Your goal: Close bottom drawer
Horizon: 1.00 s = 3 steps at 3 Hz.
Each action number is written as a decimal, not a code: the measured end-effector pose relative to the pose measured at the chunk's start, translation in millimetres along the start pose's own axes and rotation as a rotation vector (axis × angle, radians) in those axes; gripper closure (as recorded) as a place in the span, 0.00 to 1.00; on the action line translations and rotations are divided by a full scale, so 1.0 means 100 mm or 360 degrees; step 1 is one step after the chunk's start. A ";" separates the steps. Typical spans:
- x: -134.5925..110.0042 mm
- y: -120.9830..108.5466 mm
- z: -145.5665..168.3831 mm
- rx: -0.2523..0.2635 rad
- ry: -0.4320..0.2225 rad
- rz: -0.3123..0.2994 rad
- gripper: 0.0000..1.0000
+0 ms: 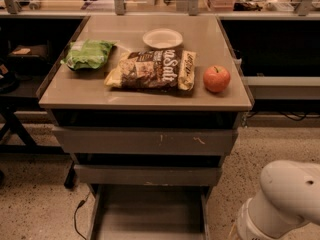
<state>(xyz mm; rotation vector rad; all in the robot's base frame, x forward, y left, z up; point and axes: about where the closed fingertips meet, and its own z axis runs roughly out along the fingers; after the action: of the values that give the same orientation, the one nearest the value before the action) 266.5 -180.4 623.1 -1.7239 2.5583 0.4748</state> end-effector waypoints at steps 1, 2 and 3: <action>0.06 -0.02 0.60 -0.0081 -0.0020 0.0034 1.00; 0.06 -0.04 0.68 -0.0090 -0.0037 0.0041 1.00; 0.10 -0.01 0.90 -0.0159 -0.0041 0.0062 1.00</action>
Offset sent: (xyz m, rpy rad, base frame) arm -0.0086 0.0082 -0.0525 0.0250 0.0425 -0.0123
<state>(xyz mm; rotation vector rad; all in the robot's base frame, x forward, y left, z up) 250.1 -166.8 535.0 -1.6886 2.5967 0.6326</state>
